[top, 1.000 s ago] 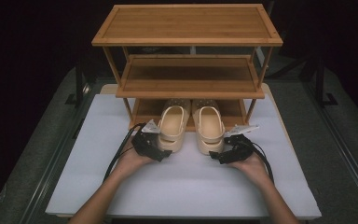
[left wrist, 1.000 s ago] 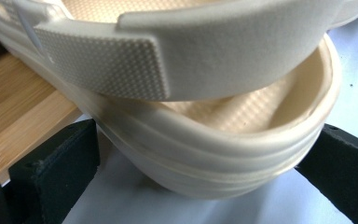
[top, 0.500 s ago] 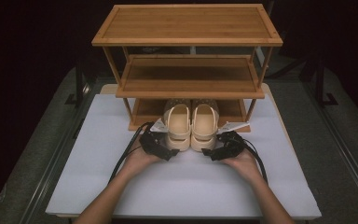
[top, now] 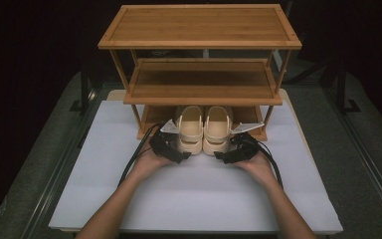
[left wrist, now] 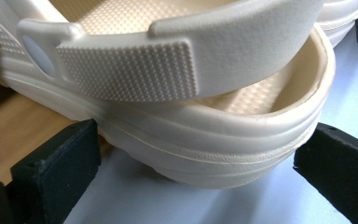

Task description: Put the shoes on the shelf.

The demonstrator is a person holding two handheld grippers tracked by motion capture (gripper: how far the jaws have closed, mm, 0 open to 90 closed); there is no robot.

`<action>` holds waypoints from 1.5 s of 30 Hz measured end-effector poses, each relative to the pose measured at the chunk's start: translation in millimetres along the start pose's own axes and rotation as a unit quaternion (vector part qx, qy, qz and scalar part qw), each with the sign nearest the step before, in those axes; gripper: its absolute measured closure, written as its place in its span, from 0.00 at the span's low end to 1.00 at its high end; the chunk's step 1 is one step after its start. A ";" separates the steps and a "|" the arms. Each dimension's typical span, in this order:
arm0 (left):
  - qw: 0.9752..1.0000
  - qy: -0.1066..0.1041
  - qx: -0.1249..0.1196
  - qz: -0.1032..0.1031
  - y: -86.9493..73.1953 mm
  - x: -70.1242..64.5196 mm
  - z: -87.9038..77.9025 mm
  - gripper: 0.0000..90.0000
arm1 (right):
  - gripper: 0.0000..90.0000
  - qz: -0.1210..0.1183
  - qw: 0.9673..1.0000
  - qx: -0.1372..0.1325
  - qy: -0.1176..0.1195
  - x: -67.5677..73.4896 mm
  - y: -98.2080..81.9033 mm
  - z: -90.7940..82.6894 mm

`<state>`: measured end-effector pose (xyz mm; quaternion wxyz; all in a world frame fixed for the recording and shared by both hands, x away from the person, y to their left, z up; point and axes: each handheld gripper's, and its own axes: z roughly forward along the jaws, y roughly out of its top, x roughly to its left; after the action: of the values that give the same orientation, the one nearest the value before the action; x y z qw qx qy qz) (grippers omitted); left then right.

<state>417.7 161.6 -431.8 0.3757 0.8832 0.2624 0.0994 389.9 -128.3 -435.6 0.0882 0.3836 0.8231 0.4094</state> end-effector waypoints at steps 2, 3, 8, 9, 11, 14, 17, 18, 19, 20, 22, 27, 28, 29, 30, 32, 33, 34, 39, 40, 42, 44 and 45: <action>1.000 0.000 -0.004 0.002 2.9 3.9 0.2 0.01 | 0.10 0.004 1.000 -0.002 0.001 -4.1 3.8 1.2; 1.000 0.001 -0.005 0.003 4.8 6.2 0.2 0.01 | 0.10 0.010 1.000 -0.004 0.002 -8.1 7.6 2.0; 1.000 0.003 -0.013 0.002 8.4 15.0 3.0 0.02 | 0.10 0.011 1.000 -0.008 0.001 -13.9 13.6 5.0; 1.000 0.004 -0.015 0.002 8.7 15.7 3.6 0.02 | 0.10 0.011 1.000 -0.008 0.000 -15.0 15.2 5.8; 1.000 0.007 -0.019 0.001 10.4 18.2 4.7 0.02 | 0.10 0.014 1.000 -0.009 -0.002 -17.1 18.0 7.3; 1.000 0.012 -0.020 0.000 13.3 22.0 7.5 0.03 | 0.10 0.011 1.000 -0.012 -0.006 -21.7 21.9 10.7; 1.000 0.021 -0.015 0.005 15.1 26.3 14.6 0.03 | 0.09 0.012 1.000 0.001 -0.016 -26.4 26.3 17.5; 1.000 0.023 -0.013 0.005 15.6 27.0 16.7 0.03 | 0.09 0.007 1.000 0.003 -0.020 -28.0 27.2 19.9; 1.000 0.026 -0.013 0.004 15.8 27.4 18.3 0.03 | 0.09 0.010 1.000 0.007 -0.023 -28.9 28.1 22.1; 1.000 0.026 -0.013 0.004 15.8 27.4 18.3 0.03 | 0.09 0.010 1.000 0.007 -0.023 -28.9 28.1 22.1; 0.999 0.031 -0.009 -0.001 16.7 29.4 23.0 0.03 | 0.08 0.005 0.999 0.008 -0.032 -31.2 29.7 26.1; 0.999 0.048 -0.009 0.002 19.6 33.3 29.2 0.04 | 0.09 -0.009 0.999 -0.001 -0.046 -36.7 32.6 33.3; 0.999 0.047 -0.008 0.004 20.5 34.3 30.1 0.04 | 0.09 -0.008 0.999 0.000 -0.054 -38.3 32.8 34.5; 0.999 0.045 -0.007 0.004 21.1 35.2 31.0 0.04 | 0.09 -0.006 0.998 -0.004 -0.057 -40.4 32.6 36.1; 0.999 0.048 -0.006 0.004 21.3 35.2 31.2 0.04 | 0.09 -0.007 0.998 -0.004 -0.058 -40.5 32.7 36.1; 0.999 0.049 -0.004 0.005 21.6 34.8 31.2 0.04 | 0.09 0.000 0.998 -0.001 -0.055 -39.2 32.7 35.5; 0.999 0.047 -0.004 0.004 21.5 34.7 31.1 0.04 | 0.09 -0.005 0.998 -0.002 -0.061 -39.6 32.8 35.8; 0.999 0.046 -0.003 0.001 21.3 34.8 30.9 0.04 | 0.10 -0.002 0.998 0.002 -0.059 -38.3 32.6 34.8; 0.999 0.040 -0.006 -0.010 20.9 35.2 25.7 0.05 | 0.13 0.001 0.999 0.000 -0.053 -38.7 30.4 28.2; 0.999 0.043 -0.007 -0.009 20.9 34.9 23.7 0.05 | 0.13 -0.001 0.999 -0.006 -0.051 -39.4 29.3 25.8; 0.999 0.040 -0.009 -0.010 20.2 34.4 18.4 0.05 | 0.12 0.017 0.999 -0.005 -0.051 -37.4 26.3 19.0; 0.999 0.039 -0.009 -0.016 18.9 33.5 11.7 0.05 | 0.12 0.019 0.998 -0.013 -0.050 -36.7 22.5 11.9; 0.999 0.036 -0.008 -0.018 17.9 33.0 8.1 0.05 | 0.12 0.024 0.998 -0.019 -0.051 -35.9 17.7 4.3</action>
<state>455.5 164.1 -425.3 0.3751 0.8711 0.2907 0.1263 426.5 -144.4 -431.3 0.1273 0.4216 0.8004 0.4067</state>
